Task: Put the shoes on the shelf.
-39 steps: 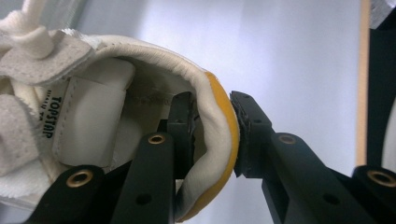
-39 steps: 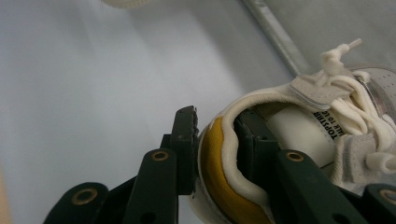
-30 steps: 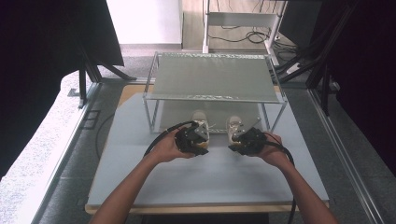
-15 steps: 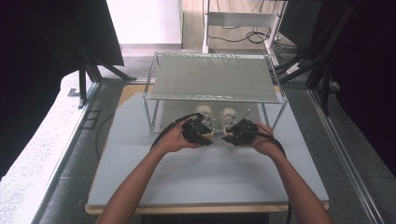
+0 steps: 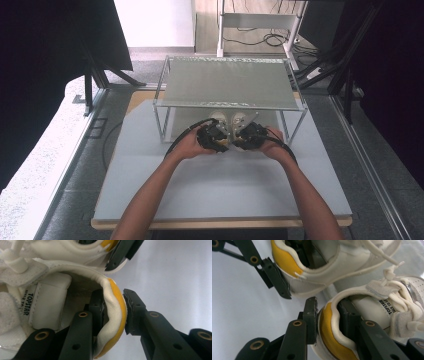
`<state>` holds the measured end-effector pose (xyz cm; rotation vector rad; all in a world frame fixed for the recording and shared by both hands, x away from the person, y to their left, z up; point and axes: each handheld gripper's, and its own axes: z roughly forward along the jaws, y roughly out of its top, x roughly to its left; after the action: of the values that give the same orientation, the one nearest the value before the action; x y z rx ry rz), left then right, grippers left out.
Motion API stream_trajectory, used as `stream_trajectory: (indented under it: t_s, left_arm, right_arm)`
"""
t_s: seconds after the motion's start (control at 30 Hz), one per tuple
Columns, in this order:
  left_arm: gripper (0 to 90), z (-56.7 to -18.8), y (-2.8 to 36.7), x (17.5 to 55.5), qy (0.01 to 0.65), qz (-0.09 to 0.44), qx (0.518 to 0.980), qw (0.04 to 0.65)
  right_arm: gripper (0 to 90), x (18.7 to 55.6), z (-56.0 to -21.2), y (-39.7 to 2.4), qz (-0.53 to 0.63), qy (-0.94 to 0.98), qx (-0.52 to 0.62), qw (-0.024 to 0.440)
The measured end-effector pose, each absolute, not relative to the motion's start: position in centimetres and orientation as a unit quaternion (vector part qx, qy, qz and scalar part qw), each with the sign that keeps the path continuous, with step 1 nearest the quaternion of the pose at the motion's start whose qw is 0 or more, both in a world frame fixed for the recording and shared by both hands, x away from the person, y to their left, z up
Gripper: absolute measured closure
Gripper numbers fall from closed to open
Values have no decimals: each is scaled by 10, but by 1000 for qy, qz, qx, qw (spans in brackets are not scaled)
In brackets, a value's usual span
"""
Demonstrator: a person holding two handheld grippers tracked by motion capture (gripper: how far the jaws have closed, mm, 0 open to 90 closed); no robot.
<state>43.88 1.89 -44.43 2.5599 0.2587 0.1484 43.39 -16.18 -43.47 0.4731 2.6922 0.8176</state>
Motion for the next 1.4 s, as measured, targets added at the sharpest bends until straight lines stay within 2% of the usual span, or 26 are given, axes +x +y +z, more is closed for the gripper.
stream_trajectory:
  t_s: [0.13, 0.17, 0.2, 0.27, 0.37, 0.5, 0.77, 0.93, 1.03, 1.13, 1.17, 1.23, 1.27, 1.4]
  left_arm:
    - [680, -450, 18, 440, 93, 42, 956, 275]
    - [634, -450, 18, 439, 96, 55, 953, 281]
    - [634, -449, 19, 440, 105, 63, 947, 297]
    - [507, -446, 20, 442, 122, 69, 942, 306]
    - [338, -445, 21, 440, 153, 110, 935, 301]
    - [296, -441, 25, 434, 185, 135, 914, 334]
    - [277, -434, 40, 418, 229, 129, 888, 377]
    - [341, -433, 62, 399, 256, 130, 872, 397]
    - [502, -436, 79, 389, 289, 148, 862, 388]
    - [618, -439, 87, 389, 308, 149, 861, 377]
    - [618, -441, 90, 390, 316, 152, 861, 369]
    - [689, -445, 94, 392, 333, 149, 857, 363]
    - [758, -449, 95, 395, 349, 151, 853, 357]
    - [809, -455, 92, 402, 365, 153, 852, 343]
  right_arm:
    - [678, 437, -442, -158, 279, 936, 157, 145]
    - [601, 437, -442, -159, 282, 932, 171, 150]
    - [601, 437, -442, -159, 282, 932, 171, 150]
    - [430, 436, -442, -161, 292, 925, 187, 154]
    - [341, 427, -439, -165, 315, 903, 214, 198]
    - [319, 421, -432, -170, 333, 893, 224, 203]
    - [347, 400, -419, -182, 364, 877, 218, 226]
    - [424, 379, -412, -199, 388, 863, 221, 236]
    - [508, 368, -414, -211, 379, 857, 239, 255]
    - [549, 366, -418, -217, 367, 856, 257, 259]
    - [583, 367, -420, -220, 361, 854, 269, 262]
    - [688, 371, -425, -227, 354, 846, 299, 263]
    - [770, 377, -431, -233, 353, 835, 340, 250]
    - [820, 389, -443, -237, 346, 831, 371, 230]
